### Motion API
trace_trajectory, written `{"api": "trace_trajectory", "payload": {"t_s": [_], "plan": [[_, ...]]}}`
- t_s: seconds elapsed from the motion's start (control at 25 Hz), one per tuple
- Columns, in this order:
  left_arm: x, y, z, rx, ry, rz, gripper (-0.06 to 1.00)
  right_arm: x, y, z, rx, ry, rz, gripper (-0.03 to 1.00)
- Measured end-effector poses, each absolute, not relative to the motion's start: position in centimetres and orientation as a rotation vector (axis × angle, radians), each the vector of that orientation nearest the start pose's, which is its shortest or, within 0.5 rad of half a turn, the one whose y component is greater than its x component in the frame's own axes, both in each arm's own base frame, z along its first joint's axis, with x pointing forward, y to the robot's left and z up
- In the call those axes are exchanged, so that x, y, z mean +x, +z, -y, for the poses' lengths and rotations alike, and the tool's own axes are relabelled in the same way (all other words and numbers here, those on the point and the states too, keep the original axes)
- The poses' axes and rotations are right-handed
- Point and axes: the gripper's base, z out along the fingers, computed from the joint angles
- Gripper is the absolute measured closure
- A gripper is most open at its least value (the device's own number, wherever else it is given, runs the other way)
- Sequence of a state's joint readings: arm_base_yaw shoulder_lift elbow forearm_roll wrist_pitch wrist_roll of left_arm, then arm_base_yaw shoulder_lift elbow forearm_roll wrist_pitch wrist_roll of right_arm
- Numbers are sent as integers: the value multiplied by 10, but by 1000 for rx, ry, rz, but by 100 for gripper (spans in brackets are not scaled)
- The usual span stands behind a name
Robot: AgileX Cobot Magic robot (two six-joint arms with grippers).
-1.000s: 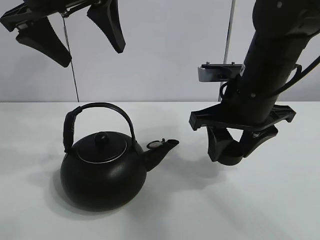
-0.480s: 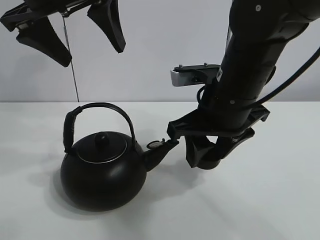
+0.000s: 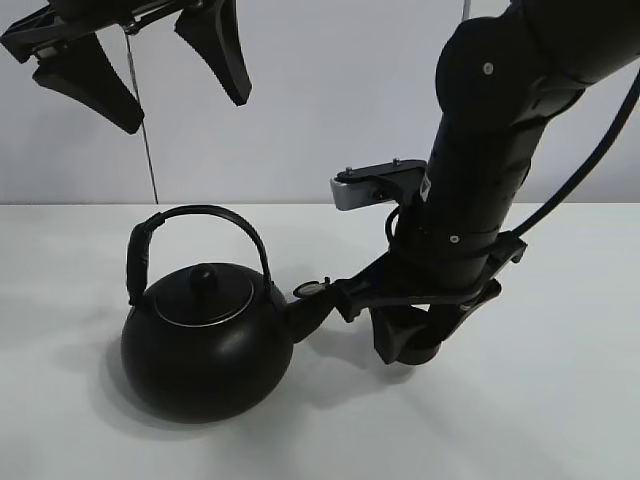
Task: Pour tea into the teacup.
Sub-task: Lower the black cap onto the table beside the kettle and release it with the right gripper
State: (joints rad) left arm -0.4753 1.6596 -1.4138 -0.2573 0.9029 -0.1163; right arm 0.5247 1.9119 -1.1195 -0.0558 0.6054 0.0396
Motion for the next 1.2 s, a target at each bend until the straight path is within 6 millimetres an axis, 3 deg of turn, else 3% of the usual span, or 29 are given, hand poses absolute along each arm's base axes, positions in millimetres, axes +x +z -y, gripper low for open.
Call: {"api": "trace_trajectory", "payload": {"t_s": [1.2], "plan": [[311,306,181,336,-517,-2657,29,316,128,-182,-745,74,-2779,57]]}}
